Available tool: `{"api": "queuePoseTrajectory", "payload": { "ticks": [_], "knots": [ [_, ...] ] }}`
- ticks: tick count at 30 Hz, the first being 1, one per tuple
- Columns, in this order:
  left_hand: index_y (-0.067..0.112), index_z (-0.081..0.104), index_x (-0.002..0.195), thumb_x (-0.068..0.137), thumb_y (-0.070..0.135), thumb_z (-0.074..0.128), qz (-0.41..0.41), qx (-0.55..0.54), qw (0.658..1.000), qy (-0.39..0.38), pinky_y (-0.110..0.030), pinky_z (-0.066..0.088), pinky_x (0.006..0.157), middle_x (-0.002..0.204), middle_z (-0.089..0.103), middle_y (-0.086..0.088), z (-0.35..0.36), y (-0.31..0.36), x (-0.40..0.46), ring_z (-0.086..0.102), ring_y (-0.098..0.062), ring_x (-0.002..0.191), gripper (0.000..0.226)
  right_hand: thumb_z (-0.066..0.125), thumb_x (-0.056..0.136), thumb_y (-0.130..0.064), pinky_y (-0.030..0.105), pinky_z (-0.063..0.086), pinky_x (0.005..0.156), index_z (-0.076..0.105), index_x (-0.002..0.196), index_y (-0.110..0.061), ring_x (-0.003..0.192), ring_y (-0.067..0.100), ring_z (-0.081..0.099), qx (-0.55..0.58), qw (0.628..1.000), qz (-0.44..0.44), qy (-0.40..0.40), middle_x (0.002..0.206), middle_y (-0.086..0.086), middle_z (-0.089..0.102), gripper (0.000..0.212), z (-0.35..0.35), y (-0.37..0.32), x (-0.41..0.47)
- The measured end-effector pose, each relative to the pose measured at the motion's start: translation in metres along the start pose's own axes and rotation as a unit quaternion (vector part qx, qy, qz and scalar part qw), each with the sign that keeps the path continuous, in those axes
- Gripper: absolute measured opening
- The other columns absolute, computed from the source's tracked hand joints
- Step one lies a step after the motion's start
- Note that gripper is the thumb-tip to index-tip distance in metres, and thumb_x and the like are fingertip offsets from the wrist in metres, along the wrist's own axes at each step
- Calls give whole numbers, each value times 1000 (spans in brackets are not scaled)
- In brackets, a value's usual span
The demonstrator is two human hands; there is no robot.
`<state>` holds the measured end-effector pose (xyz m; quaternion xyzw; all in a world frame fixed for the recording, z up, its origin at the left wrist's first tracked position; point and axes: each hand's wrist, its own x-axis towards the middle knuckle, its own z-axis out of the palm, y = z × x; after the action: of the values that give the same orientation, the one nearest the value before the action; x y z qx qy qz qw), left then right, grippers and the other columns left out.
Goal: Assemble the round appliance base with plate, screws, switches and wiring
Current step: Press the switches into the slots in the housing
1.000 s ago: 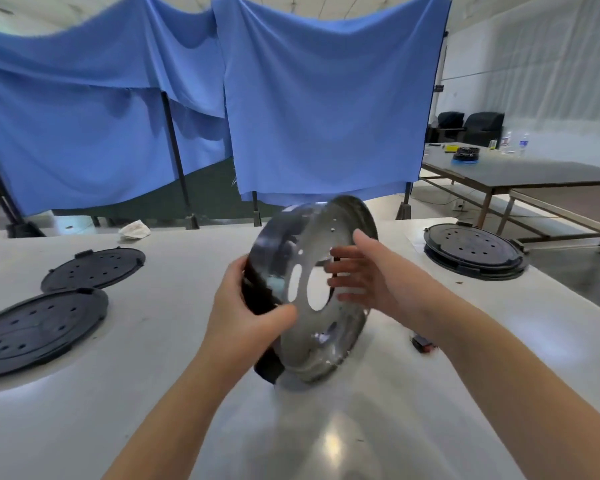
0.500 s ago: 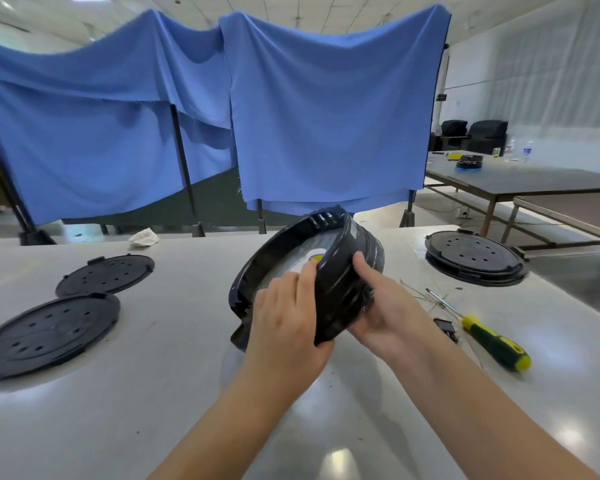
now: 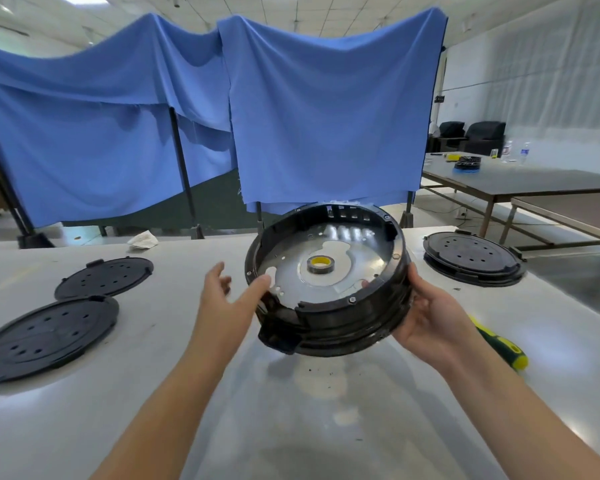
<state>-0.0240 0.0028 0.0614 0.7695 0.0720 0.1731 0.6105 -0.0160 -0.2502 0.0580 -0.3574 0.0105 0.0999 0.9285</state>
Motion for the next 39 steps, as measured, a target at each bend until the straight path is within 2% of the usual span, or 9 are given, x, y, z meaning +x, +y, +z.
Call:
{"api": "queuePoseTrajectory", "payload": {
  "ticks": [4, 8, 12, 17, 23, 30, 33, 37, 39],
  "knots": [
    [14, 60, 116, 84, 27, 68, -208, -193, 950, -128, -35, 56, 65, 98, 60, -5, 10, -12, 1, 61, -23, 91, 36, 54, 87, -33, 39, 58, 80, 78, 93, -9, 102, 27, 68, -1, 999, 7, -35, 101, 12, 73, 34, -8, 9, -2],
    [16, 59, 85, 80, 17, 62, -206, -194, 954, -96, -33, 54, 59, 78, 53, -6, 14, -28, 8, 56, -25, 74, 6, 55, 85, -29, 41, 55, 87, 75, 99, -5, 105, 29, 66, -42, 998, 33, -35, 108, 15, 70, 34, -16, 16, -3],
    [15, 61, 71, 73, 21, 66, -210, -124, 964, -101, -29, 51, 53, 62, 54, -1, -2, -30, 26, 56, -20, 54, 7, 68, 73, -25, 39, 56, 80, 67, 102, -7, 86, 25, 62, -92, 994, 49, -13, 97, 11, 63, 34, -22, -6, -1],
    [14, 73, 52, 42, 25, 75, -218, -23, 951, -216, -31, 56, 50, 56, 64, -4, -27, -15, 62, 62, -21, 49, 15, 54, 78, -57, 47, 50, 92, 50, 129, -10, 99, 35, 60, -237, 953, 183, 38, 110, 20, 61, 69, -31, -49, 16],
    [13, 73, 63, 46, 25, 77, -166, 82, 907, -379, -30, 55, 55, 69, 66, -9, -21, 6, 91, 63, -23, 60, 21, 65, 64, -65, 34, 55, 65, 49, 130, -10, 77, 28, 67, -409, 864, 292, -43, 91, 14, 66, 88, -22, -52, 29],
    [17, 70, 66, 52, 32, 75, -114, 131, 894, -414, -35, 51, 68, 73, 63, -7, 2, 14, 93, 58, -23, 71, 21, 86, 53, -25, 31, 57, 62, 61, 103, -11, 72, 26, 71, -398, 888, 227, 29, 85, 11, 69, 58, -28, -29, 35],
    [16, 76, 88, 59, 32, 75, -93, 142, 905, -390, -42, 56, 86, 93, 72, -11, 8, 14, 91, 67, -29, 87, 34, 80, 44, -27, 33, 50, 75, 62, 84, -14, 73, 28, 61, -416, 884, 202, 65, 81, 10, 65, 46, -32, -22, 36],
    [27, 65, 118, 66, 49, 80, -56, 194, 946, -254, -45, 53, 94, 117, 66, 3, 14, 12, 92, 64, -24, 106, 58, 75, 38, -25, 27, 29, 57, 58, 57, -16, 57, 23, 47, -382, 904, 164, 97, 64, 3, 59, 27, -29, -12, 34],
    [29, 53, 131, 62, 59, 81, -56, 157, 970, -176, -44, 48, 96, 122, 58, 8, 11, 11, 91, 57, -22, 113, 80, 72, 54, -24, 20, 26, 48, 59, 45, -17, 46, 19, 49, -360, 916, 138, 109, 57, 0, 62, 17, -27, -9, 33]
  ]
}}
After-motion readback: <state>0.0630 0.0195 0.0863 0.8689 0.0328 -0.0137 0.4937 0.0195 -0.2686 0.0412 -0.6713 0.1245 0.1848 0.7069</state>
